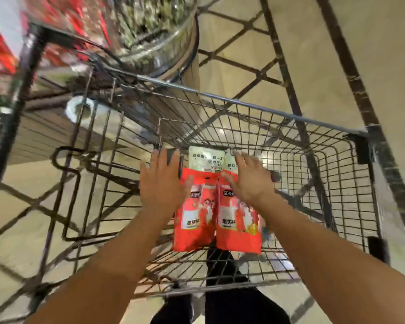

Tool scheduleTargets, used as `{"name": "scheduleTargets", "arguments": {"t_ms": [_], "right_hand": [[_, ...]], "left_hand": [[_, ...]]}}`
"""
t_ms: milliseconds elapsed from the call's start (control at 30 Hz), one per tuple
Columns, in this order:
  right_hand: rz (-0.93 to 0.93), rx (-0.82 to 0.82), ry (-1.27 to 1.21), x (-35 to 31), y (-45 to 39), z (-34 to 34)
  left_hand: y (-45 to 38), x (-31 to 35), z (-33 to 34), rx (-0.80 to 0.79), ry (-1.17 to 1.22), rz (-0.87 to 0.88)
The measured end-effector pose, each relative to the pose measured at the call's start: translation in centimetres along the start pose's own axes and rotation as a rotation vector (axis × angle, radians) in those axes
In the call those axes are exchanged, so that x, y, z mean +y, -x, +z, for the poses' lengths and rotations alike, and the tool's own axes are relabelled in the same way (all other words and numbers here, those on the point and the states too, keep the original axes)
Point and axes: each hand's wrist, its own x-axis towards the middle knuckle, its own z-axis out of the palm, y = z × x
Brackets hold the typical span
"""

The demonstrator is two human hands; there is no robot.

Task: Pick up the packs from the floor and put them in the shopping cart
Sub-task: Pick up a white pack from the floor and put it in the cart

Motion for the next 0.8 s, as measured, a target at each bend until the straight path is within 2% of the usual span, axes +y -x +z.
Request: {"name": "scheduleTargets", "arguments": {"t_ms": [167, 267, 400, 467, 633, 800], "right_hand": [[-0.209, 0.099, 0.170, -9.2, 1.5, -6.0], [-0.287, 0.164, 0.212, -16.1, 3.0, -9.7], [-0.448, 0.291, 0.283, -27.6, 7.0, -14.3], [-0.540, 0.344, 0.316, -33.5, 10.0, -15.7], [-0.778, 0.504, 0.374, -48.4, 19.1, -15.5], [-1.006, 0.550, 0.381, -62.3, 27.1, -11.1]], "left_hand": [[2.5, -6.3, -8.7, 0.199, -0.046, -0.010], [5.4, -11.6, -14.3, 0.219, -0.051, -0.115], [11.7, -20.4, -20.6, 0.406, -0.026, -0.264], [15.9, -25.4, -23.2, 0.436, -0.046, -0.352], [28.2, -39.1, -25.8, 0.564, -0.076, -0.566], [41.3, -49.6, -26.0, 0.634, -0.041, -0.794]]}}
